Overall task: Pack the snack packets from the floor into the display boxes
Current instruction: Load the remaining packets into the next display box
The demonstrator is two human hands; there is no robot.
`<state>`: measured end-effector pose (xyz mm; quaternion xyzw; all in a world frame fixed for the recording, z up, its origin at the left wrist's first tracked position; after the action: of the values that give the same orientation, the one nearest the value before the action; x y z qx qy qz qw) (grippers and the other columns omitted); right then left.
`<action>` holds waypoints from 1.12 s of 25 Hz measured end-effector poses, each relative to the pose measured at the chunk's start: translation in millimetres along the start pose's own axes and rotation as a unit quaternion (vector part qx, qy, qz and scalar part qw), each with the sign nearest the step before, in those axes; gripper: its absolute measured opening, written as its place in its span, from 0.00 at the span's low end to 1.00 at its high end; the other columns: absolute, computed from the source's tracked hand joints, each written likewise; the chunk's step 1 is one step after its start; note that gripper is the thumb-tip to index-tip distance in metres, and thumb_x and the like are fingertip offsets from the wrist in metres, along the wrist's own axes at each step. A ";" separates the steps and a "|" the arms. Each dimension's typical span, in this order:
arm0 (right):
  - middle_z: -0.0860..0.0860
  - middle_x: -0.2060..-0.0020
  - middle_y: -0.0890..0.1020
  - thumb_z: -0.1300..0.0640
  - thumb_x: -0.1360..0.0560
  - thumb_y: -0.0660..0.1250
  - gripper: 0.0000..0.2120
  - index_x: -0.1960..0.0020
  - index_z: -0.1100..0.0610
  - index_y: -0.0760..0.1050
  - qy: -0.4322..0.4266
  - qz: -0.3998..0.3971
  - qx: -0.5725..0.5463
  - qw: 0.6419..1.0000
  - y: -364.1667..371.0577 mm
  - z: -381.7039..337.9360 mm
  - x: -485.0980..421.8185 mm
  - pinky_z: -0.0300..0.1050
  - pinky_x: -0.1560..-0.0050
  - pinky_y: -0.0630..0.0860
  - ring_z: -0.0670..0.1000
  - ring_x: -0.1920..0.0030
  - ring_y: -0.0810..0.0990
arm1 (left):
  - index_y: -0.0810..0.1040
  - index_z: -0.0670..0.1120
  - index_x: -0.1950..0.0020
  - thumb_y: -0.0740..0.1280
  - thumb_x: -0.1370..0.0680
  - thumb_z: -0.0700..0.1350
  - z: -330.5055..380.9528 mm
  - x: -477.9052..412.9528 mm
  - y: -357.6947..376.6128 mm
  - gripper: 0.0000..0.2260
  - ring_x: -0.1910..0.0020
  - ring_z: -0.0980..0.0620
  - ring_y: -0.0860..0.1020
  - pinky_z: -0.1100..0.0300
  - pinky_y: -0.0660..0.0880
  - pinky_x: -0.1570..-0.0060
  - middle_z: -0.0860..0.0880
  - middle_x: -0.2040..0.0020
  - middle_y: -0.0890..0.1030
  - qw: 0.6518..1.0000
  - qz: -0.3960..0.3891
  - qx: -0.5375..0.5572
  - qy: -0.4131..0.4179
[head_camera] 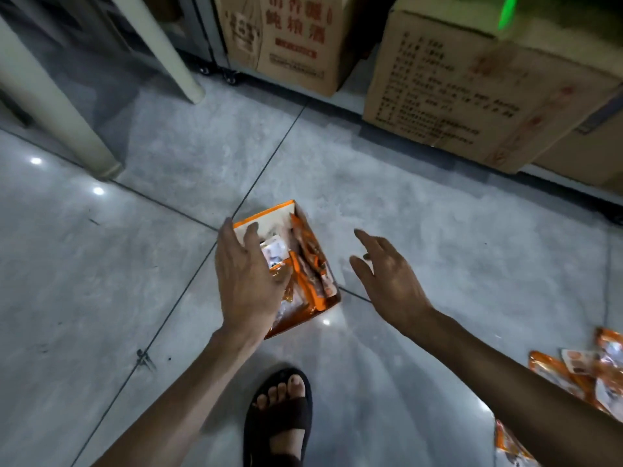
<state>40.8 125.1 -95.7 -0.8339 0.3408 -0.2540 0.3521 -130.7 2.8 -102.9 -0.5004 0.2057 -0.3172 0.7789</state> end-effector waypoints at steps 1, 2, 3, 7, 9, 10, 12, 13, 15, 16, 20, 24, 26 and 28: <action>0.54 0.36 0.76 0.53 0.19 0.60 0.20 0.27 0.54 0.68 0.034 -0.003 -0.032 0.999 -14.7 13.0 13.9 0.42 0.42 0.73 0.52 0.40 0.78 | 0.65 0.41 0.26 0.76 0.29 0.49 22.3 0.5 -8.6 0.35 0.23 0.37 0.59 0.45 0.59 0.26 0.35 0.23 0.60 0.999 -0.022 0.006 0.037; 0.53 0.40 0.79 0.55 0.19 0.61 0.17 0.31 0.53 0.72 0.073 -0.012 -0.067 0.995 -27.6 24.6 28.3 0.40 0.44 0.73 0.51 0.43 0.79 | 0.66 0.41 0.27 0.76 0.28 0.48 45.5 1.1 -14.1 0.34 0.24 0.38 0.61 0.48 0.59 0.27 0.37 0.24 0.62 0.996 -0.060 0.020 0.068; 0.51 0.44 0.81 0.56 0.20 0.62 0.14 0.35 0.53 0.76 0.110 -0.022 -0.101 0.989 -40.1 36.0 44.3 0.40 0.46 0.73 0.50 0.46 0.81 | 0.67 0.41 0.27 0.75 0.28 0.47 69.7 2.3 -16.5 0.33 0.26 0.40 0.64 0.52 0.60 0.29 0.39 0.26 0.66 0.989 -0.114 0.044 0.086; 0.51 0.55 0.85 0.60 0.22 0.65 0.09 0.45 0.53 0.81 0.182 -0.029 -0.129 0.974 -117.8 88.4 136.5 0.28 0.58 0.72 0.49 0.54 0.83 | 0.70 0.46 0.30 0.77 0.31 0.50 197.0 37.5 -29.3 0.32 0.36 0.45 0.76 0.52 0.71 0.34 0.43 0.32 0.75 0.919 -0.356 0.132 0.104; 0.50 0.59 0.84 0.59 0.23 0.67 0.08 0.47 0.51 0.81 0.206 -0.038 -0.093 0.973 -157.7 119.9 186.1 0.26 0.63 0.70 0.47 0.57 0.83 | 0.72 0.50 0.34 0.76 0.34 0.54 258.7 73.3 -36.7 0.31 0.39 0.48 0.79 0.51 0.73 0.35 0.46 0.35 0.77 0.881 -0.434 0.138 0.126; 0.49 0.59 0.83 0.59 0.24 0.67 0.08 0.47 0.51 0.81 0.214 -0.054 -0.071 0.973 -173.4 135.3 208.0 0.26 0.64 0.70 0.47 0.59 0.82 | 0.72 0.50 0.34 0.76 0.33 0.54 283.9 91.9 -38.0 0.29 0.40 0.49 0.79 0.52 0.74 0.35 0.47 0.36 0.77 0.865 -0.461 0.130 0.146; 0.51 0.57 0.82 0.61 0.24 0.68 0.08 0.47 0.53 0.80 0.218 -0.089 -0.037 0.971 -201.3 167.4 248.6 0.29 0.61 0.71 0.49 0.57 0.81 | 0.73 0.49 0.35 0.76 0.30 0.50 329.6 128.0 -35.9 0.26 0.40 0.49 0.78 0.53 0.74 0.36 0.47 0.38 0.78 0.847 -0.484 0.106 0.193; 0.51 0.56 0.82 0.61 0.25 0.69 0.08 0.47 0.54 0.80 0.221 -0.101 -0.032 0.969 -212.3 185.2 268.4 0.33 0.58 0.72 0.51 0.55 0.81 | 0.73 0.49 0.35 0.76 0.29 0.49 349.6 145.9 -32.3 0.25 0.41 0.49 0.78 0.54 0.74 0.38 0.47 0.38 0.78 0.843 -0.486 0.091 0.213; 0.51 0.54 0.83 0.57 0.26 0.71 0.08 0.47 0.53 0.79 0.246 -0.123 -0.021 0.961 -226.4 222.1 304.7 0.38 0.52 0.75 0.50 0.52 0.82 | 0.73 0.49 0.34 0.76 0.28 0.49 378.1 176.3 -14.4 0.24 0.43 0.50 0.78 0.57 0.73 0.41 0.48 0.38 0.78 0.839 -0.486 0.062 0.236; 0.51 0.54 0.83 0.55 0.26 0.72 0.08 0.47 0.51 0.79 0.260 -0.129 -0.019 0.957 -229.3 241.7 320.0 0.41 0.51 0.75 0.50 0.52 0.82 | 0.73 0.49 0.34 0.76 0.28 0.49 388.0 188.5 -1.6 0.24 0.43 0.50 0.78 0.58 0.73 0.43 0.49 0.38 0.78 0.839 -0.485 0.046 0.241; 0.48 0.49 0.82 0.44 0.31 0.74 0.21 0.41 0.50 0.76 0.295 -0.123 0.019 0.947 -199.1 300.8 357.2 0.46 0.49 0.77 0.50 0.51 0.80 | 0.71 0.48 0.33 0.76 0.29 0.52 389.7 215.7 64.8 0.28 0.41 0.47 0.77 0.55 0.74 0.41 0.47 0.37 0.78 0.858 -0.462 -0.025 0.224; 0.50 0.34 0.72 0.32 0.33 0.68 0.38 0.29 0.49 0.65 0.278 -0.093 0.119 0.949 -114.1 333.0 365.1 0.49 0.38 0.71 0.53 0.37 0.72 | 0.66 0.50 0.29 0.77 0.34 0.62 355.5 240.1 154.9 0.39 0.35 0.46 0.75 0.52 0.74 0.39 0.47 0.31 0.73 0.855 -0.458 -0.131 0.204; 0.51 0.30 0.67 0.29 0.33 0.65 0.43 0.26 0.51 0.61 0.269 -0.062 0.129 0.952 -78.6 342.4 364.3 0.51 0.34 0.68 0.54 0.35 0.69 | 0.60 0.51 0.25 0.77 0.36 0.64 332.5 253.4 196.7 0.46 0.30 0.45 0.70 0.50 0.72 0.36 0.46 0.28 0.67 0.853 -0.451 -0.178 0.192; 0.53 0.31 0.68 0.30 0.33 0.67 0.43 0.27 0.53 0.62 0.271 -0.017 0.137 0.953 -60.5 352.1 365.7 0.52 0.35 0.70 0.54 0.37 0.70 | 0.54 0.51 0.22 0.78 0.37 0.65 313.3 263.2 228.8 0.52 0.26 0.43 0.64 0.47 0.67 0.33 0.45 0.24 0.61 0.863 -0.419 -0.216 0.181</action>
<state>531.6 29.1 -201.9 -0.6830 0.3712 -0.5207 0.3530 323.1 90.0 -182.1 -0.6288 0.1778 -0.6464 0.3939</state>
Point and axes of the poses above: each hand's wrist, its own x-axis away from the middle knuckle, its own y-axis out of the palm, z = x × y, the point moved 4 cm from there along -x, towards the middle knuckle
